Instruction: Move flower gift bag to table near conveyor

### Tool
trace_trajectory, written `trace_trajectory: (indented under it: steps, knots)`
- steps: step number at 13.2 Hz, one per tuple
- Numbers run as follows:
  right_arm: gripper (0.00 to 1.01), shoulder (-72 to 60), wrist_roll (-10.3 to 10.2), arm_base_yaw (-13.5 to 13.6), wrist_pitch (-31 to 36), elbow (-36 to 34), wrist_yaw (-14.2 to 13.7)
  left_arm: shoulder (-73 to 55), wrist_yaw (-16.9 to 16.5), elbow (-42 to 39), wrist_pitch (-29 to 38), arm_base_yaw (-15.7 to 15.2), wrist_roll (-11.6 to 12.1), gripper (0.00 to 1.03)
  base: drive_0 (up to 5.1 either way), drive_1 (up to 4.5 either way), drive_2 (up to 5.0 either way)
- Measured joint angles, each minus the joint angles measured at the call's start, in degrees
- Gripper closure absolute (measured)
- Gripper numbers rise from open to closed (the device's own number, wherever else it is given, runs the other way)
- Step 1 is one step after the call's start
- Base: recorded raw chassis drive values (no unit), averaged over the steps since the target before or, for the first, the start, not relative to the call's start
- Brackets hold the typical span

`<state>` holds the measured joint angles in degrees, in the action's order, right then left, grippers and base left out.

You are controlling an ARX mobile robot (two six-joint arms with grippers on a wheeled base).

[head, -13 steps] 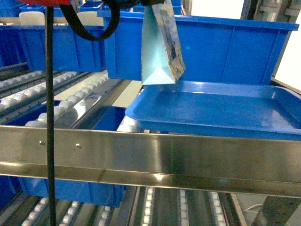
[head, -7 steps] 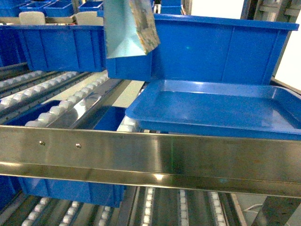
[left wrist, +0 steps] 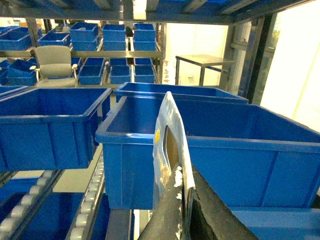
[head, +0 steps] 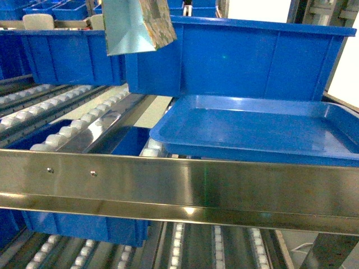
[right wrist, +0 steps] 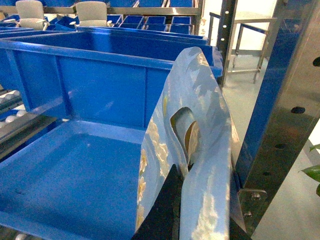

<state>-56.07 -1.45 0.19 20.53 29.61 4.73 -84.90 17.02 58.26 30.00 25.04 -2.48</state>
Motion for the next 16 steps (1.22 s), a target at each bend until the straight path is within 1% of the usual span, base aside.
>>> trace_trajectory:
  steps: [12, 16]
  knots:
    - [0.99, 0.02, 0.02, -0.22, 0.00, 0.00, 0.00, -0.13, 0.00, -0.11, -0.02, -0.02, 0.02, 1.01, -3.8, -0.98, 4.7]
    - [0.99, 0.04, 0.02, -0.20, 0.00, 0.00, 0.00, -0.11, -0.02, -0.13, -0.09, 0.00, 0.02, 1.01, -4.9, 1.15, 3.2]
